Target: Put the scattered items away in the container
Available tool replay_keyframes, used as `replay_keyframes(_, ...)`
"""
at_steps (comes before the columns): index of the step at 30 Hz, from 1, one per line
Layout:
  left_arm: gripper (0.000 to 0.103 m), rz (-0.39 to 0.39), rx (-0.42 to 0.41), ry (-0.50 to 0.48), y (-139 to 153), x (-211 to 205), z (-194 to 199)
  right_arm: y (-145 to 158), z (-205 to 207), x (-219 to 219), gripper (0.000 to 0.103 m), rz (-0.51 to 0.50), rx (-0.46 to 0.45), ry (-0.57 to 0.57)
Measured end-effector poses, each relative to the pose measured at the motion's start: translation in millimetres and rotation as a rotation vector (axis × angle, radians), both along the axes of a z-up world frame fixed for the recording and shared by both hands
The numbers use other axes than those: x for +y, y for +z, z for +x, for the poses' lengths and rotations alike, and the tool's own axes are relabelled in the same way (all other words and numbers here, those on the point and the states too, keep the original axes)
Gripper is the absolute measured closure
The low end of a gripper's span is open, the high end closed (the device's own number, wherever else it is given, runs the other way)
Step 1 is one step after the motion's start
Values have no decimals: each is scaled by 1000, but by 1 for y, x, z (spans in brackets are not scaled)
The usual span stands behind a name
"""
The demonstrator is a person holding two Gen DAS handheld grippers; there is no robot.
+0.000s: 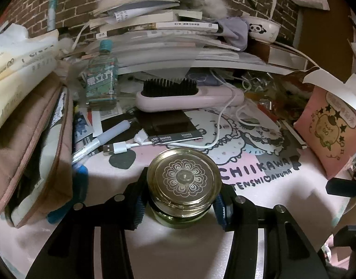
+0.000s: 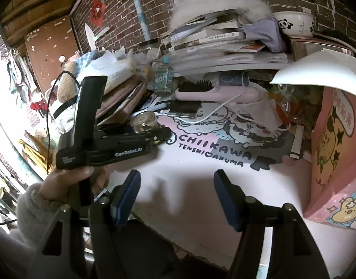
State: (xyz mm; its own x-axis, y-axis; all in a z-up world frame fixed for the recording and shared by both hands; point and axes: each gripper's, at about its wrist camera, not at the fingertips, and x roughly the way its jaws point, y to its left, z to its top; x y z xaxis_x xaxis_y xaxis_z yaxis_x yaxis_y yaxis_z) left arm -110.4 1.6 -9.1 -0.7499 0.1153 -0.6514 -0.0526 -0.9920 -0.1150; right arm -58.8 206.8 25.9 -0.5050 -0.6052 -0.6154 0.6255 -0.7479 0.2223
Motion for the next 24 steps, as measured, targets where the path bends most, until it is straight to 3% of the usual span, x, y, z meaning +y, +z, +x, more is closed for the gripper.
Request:
replay_keyframes(14,60,6,28,-21,18,6,6,2,0,4,41,-11,4,2)
replay_keyframes(24,60,-64,72,-86,57,38,1,9,8,16,41,-12,21,6)
